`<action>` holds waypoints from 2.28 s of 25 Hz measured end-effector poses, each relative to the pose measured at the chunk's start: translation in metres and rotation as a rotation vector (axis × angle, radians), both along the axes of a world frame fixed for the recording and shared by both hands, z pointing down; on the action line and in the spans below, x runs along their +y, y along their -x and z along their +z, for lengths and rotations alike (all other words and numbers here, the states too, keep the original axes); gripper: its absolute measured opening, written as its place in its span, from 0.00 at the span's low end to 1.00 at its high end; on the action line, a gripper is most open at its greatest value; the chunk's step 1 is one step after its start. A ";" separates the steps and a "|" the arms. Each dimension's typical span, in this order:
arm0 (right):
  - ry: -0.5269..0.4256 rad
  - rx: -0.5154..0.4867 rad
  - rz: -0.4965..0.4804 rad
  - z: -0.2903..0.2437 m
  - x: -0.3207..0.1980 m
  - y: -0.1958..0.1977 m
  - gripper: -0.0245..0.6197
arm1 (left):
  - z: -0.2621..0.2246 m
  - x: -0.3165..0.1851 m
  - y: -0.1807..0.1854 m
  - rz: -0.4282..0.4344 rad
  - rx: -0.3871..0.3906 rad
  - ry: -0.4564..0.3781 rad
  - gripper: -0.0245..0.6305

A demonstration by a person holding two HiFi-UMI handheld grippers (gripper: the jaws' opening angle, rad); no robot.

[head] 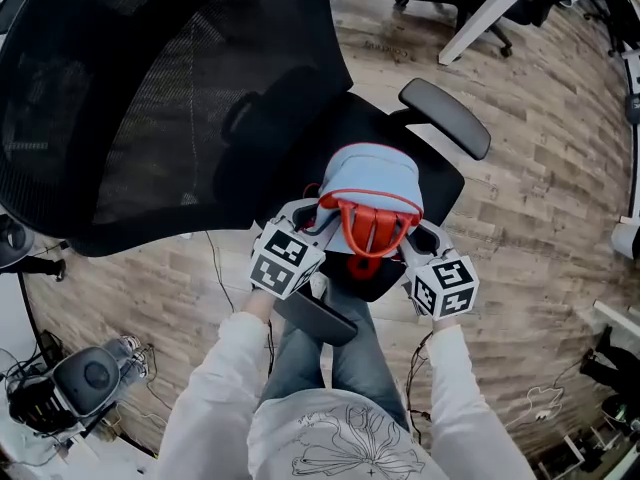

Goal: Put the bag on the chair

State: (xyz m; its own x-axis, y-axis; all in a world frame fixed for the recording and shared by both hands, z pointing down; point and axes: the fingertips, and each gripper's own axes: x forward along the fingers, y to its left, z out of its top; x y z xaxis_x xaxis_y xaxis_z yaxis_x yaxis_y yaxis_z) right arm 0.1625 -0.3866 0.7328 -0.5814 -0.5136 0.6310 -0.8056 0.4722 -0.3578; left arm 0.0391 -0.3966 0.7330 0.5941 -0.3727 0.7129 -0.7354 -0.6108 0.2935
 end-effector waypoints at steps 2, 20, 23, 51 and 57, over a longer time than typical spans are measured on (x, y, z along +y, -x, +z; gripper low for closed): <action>0.010 0.010 -0.005 0.008 0.001 -0.002 0.17 | 0.008 0.000 -0.002 0.010 -0.008 0.011 0.20; 0.019 0.124 -0.092 0.060 -0.002 -0.009 0.18 | 0.066 -0.005 -0.010 0.106 -0.061 0.027 0.20; 0.011 0.128 -0.097 0.065 0.000 -0.008 0.18 | 0.072 -0.006 -0.008 0.109 -0.054 0.026 0.20; -0.174 0.129 0.258 -0.075 0.011 -0.051 0.25 | -0.072 0.002 0.033 -0.113 0.095 -0.167 0.27; -0.348 0.093 0.351 -0.159 0.009 -0.049 0.13 | -0.159 -0.001 0.033 -0.155 0.166 -0.319 0.26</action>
State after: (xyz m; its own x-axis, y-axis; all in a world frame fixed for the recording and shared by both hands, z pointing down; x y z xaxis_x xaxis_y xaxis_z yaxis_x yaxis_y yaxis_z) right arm 0.2118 -0.3777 0.5734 -0.2853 -0.8576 0.4280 -0.9582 0.2456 -0.1466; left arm 0.0060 -0.3972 0.5737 0.6104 -0.6546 0.4459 -0.7849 -0.5757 0.2293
